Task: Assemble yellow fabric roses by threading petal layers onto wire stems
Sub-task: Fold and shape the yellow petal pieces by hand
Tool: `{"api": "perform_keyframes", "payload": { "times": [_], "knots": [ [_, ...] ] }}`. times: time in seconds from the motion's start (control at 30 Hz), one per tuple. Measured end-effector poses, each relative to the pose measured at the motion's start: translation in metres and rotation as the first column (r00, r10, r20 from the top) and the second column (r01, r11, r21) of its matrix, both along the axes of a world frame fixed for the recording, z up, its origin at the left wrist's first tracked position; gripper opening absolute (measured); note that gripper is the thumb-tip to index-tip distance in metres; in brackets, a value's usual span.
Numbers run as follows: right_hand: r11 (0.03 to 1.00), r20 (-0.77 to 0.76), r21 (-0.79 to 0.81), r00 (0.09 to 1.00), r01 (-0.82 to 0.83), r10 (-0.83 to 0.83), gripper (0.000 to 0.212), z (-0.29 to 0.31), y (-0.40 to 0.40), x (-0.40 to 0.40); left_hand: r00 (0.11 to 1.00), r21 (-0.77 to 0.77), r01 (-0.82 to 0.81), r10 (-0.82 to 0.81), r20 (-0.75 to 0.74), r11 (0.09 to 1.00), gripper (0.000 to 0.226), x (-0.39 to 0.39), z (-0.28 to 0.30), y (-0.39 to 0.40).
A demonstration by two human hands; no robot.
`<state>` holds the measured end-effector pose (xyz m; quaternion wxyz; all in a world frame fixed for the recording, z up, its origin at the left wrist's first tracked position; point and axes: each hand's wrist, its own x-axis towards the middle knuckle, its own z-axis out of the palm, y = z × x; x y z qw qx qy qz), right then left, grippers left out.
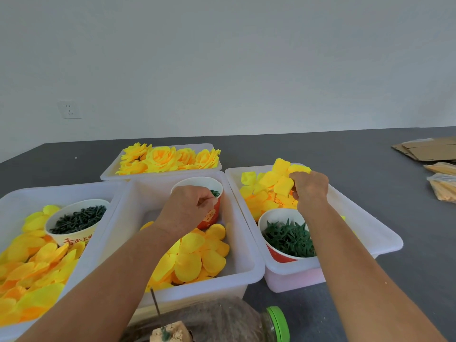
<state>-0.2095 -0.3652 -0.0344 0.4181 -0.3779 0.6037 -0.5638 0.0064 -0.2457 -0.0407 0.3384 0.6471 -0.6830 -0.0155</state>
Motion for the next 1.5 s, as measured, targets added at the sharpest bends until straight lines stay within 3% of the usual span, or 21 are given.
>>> {"api": "perform_keyframes", "payload": {
  "times": [0.13, 0.23, 0.3, 0.4, 0.53, 0.67, 0.77, 0.8, 0.87, 1.0, 1.07, 1.13, 1.2, 1.23, 1.3, 1.37, 1.43, 1.5],
  "knots": [
    [0.999, 0.321, -0.041, 0.946, -0.029, 0.041, 0.022, 0.004, 0.002, 0.001, 1.0, -0.001, -0.003, 0.003, -0.014, 1.0, 0.019, 0.0, -0.001, 0.0],
    [0.984, 0.46, -0.146, 0.873, -0.104, 0.161, 0.007, 0.008, 0.008, 0.003, 0.998, -0.057, -0.012, 0.009, -0.059, 0.998, 0.019, -0.003, 0.003, -0.002],
    [0.956, 0.453, -0.213, 0.846, -0.201, 0.279, 0.005, 0.009, 0.013, 0.006, 0.991, -0.084, -0.022, 0.011, -0.133, 0.996, 0.02, -0.005, 0.008, -0.004],
    [0.893, 0.312, -0.255, 0.842, -0.371, 0.439, 0.005, 0.008, 0.02, 0.014, 0.939, -0.01, 0.064, -0.063, -0.337, 0.998, 0.022, -0.011, 0.021, -0.011],
    [0.791, 0.155, -0.288, 0.789, -0.54, 0.594, 0.027, 0.007, 0.032, 0.027, 0.751, 0.128, 0.199, -0.067, -0.656, 0.972, 0.059, -0.025, 0.032, -0.018],
    [0.695, 0.057, -0.3, 0.715, -0.653, 0.697, 0.029, 0.005, 0.039, 0.035, 0.561, 0.085, 0.246, -0.07, -0.824, 0.966, 0.031, -0.027, 0.023, -0.023],
    [0.583, 0.202, -0.282, 0.547, -0.762, 0.812, 0.032, 0.007, 0.041, 0.038, 0.324, 0.025, 0.411, -0.12, -0.938, 0.911, 0.026, -0.023, 0.018, -0.021],
    [0.556, 0.243, -0.288, 0.502, -0.78, 0.83, 0.032, 0.007, 0.042, 0.039, 0.285, 0.013, 0.44, -0.126, -0.95, 0.898, 0.026, -0.024, 0.019, -0.019],
    [0.565, 0.256, -0.294, 0.506, -0.771, 0.824, 0.03, 0.006, 0.041, 0.04, 0.293, 0.047, 0.395, -0.077, -0.953, 0.918, 0.026, -0.026, 0.02, -0.018],
    [0.648, 0.146, -0.309, 0.638, -0.696, 0.756, 0.016, 0.001, 0.037, 0.039, 0.325, 0.086, 0.154, 0.031, -0.945, 0.984, 0.027, -0.024, 0.018, -0.02],
    [0.707, 0.028, -0.319, 0.739, -0.632, 0.673, 0.014, -0.003, 0.038, 0.041, 0.462, 0.042, 0.07, 0.005, -0.887, 0.997, 0.021, -0.022, 0.016, -0.019],
    [0.736, -0.157, -0.35, 0.81, -0.58, 0.564, 0.014, -0.005, 0.04, 0.043, 0.677, -0.034, 0.058, -0.064, -0.733, 0.998, 0.022, -0.02, 0.014, -0.017],
    [0.735, -0.385, -0.364, 0.811, -0.572, 0.44, 0.038, -0.008, 0.039, 0.043, 0.87, -0.07, 0.056, -0.083, -0.485, 0.996, 0.028, -0.022, 0.012, -0.016],
    [0.735, -0.449, -0.37, 0.802, -0.568, 0.394, 0.045, -0.008, 0.039, 0.043, 0.906, -0.081, 0.047, -0.077, -0.416, 0.996, 0.028, -0.023, 0.011, -0.016],
    [0.738, -0.461, -0.391, 0.811, -0.549, 0.359, 0.046, -0.008, 0.038, 0.042, 0.901, -0.087, 0.046, -0.079, -0.427, 0.995, 0.027, -0.024, 0.01, -0.017],
    [0.739, -0.346, -0.392, 0.832, -0.547, 0.433, 0.033, -0.006, 0.039, 0.042, 0.844, -0.05, 0.036, -0.057, -0.534, 0.998, 0.017, -0.024, 0.011, -0.018],
    [0.711, -0.123, -0.351, 0.782, -0.61, 0.611, 0.017, -0.004, 0.041, 0.043, 0.675, 0.033, 0.081, -0.03, -0.737, 0.996, 0.011, -0.024, 0.013, -0.017],
    [0.652, 0.098, -0.305, 0.658, -0.694, 0.746, 0.026, -0.003, 0.04, 0.041, 0.42, 0.081, 0.217, -0.019, -0.907, 0.973, 0.007, -0.022, 0.016, -0.016]
  ]
}}
